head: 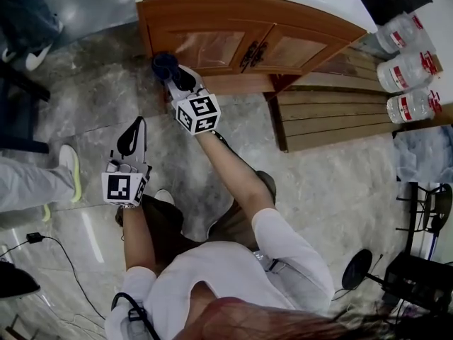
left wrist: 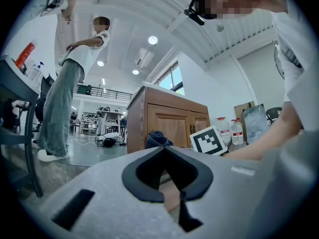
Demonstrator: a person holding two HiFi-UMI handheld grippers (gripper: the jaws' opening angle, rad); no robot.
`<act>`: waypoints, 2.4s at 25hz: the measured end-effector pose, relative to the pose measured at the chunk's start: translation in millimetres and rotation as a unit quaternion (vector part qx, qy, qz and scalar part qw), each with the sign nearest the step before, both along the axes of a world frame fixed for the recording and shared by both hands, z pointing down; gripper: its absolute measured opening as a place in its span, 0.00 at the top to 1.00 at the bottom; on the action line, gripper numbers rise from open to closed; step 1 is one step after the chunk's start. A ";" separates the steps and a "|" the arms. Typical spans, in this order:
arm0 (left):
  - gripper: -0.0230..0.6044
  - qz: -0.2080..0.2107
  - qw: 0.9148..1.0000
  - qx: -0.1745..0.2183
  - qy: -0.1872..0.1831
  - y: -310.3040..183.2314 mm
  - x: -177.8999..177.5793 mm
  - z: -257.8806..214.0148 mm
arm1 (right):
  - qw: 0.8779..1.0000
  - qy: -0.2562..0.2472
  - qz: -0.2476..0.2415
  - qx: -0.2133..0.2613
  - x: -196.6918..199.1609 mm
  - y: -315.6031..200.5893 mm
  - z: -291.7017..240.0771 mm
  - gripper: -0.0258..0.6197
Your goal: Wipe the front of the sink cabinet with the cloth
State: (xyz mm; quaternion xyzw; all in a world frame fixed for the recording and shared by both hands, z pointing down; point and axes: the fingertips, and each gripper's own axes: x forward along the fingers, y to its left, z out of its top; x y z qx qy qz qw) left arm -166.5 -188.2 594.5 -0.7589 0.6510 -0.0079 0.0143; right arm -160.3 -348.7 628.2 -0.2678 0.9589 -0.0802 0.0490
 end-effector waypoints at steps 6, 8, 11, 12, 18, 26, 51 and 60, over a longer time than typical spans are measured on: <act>0.96 0.001 1.000 -0.004 -0.005 -2.8 -2.3 2.3 | 1.000 0.005 0.026 -0.009 25.7 -10.9 13.5 0.81; 0.96 0.004 1.000 -0.005 -0.005 -4.8 -1.7 3.3 | 0.999 0.004 0.050 -0.017 46.3 -20.6 20.6 0.81; 0.96 0.009 1.000 -0.005 -0.003 -8.7 -0.7 4.5 | 0.996 0.006 0.090 -0.027 83.4 -40.3 30.9 0.81; 0.95 0.010 1.000 -0.004 -0.003 -10.3 0.2 5.0 | 0.994 0.007 0.103 -0.029 96.7 -47.5 33.8 0.81; 0.96 0.018 1.000 -0.007 -0.003 -18.1 6.5 8.4 | 0.986 0.020 0.165 -0.032 167.7 -78.2 45.9 0.81; 0.96 0.022 1.000 -0.010 0.000 -23.6 9.5 10.9 | 0.974 0.036 0.223 -0.029 248.5 -102.0 51.4 0.81; 0.95 -0.002 1.000 -0.018 -0.007 -10.6 -9.8 12.6 | 0.895 -0.027 0.436 -0.092 477.6 -207.6 35.0 0.81; 0.96 -0.001 1.000 -0.016 -0.007 -8.6 -6.5 9.9 | 0.886 -0.056 0.451 -0.092 502.4 -201.2 25.5 0.81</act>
